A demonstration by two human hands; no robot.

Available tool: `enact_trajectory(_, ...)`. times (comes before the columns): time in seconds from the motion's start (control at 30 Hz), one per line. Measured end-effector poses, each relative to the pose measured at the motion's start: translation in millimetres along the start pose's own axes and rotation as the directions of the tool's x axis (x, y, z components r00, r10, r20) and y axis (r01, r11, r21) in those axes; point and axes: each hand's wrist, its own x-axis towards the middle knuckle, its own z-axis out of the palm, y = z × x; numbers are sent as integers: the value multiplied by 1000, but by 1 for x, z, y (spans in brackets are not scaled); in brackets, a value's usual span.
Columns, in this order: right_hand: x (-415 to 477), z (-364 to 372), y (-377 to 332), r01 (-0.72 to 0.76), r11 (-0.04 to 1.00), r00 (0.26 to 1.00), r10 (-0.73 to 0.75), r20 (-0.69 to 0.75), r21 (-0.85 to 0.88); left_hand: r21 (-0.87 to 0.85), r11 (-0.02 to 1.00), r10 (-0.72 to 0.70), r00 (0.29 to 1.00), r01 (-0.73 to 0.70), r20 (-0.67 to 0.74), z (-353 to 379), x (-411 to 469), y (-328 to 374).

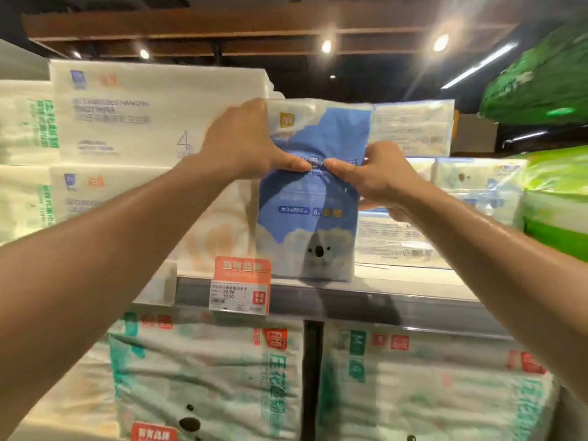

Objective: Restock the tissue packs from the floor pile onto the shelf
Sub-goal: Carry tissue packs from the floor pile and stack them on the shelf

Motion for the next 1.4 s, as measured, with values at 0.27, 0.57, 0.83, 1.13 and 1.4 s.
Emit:
enact_trajectory(0.27, 0, 11, 16, 74, 993, 992, -83, -91, -96, -108, 982, 145, 987, -153, -74, 16, -3, -25)
enact_trajectory(0.57, -23, 13, 15, 72, 953, 997, -80, -16, -293, -150, 969, 177, 977, -194, -119, 23, -29, -39)
enact_trajectory(0.83, -84, -23, 2, -43, 927, 997, 19, -68, -373, -316, 894, 215, 922, -318, -320, 6, -80, -29)
enact_trajectory(1.13, -209, -98, -8, 9, 753, 999, 15, 32, -658, -474, 787, 458, 889, -395, 19, -2, -160, 87)
enact_trajectory(1.4, -426, -237, -7, -186, 570, 970, 238, -56, -800, -660, 642, 634, 755, -391, 169, 3, -312, 265)
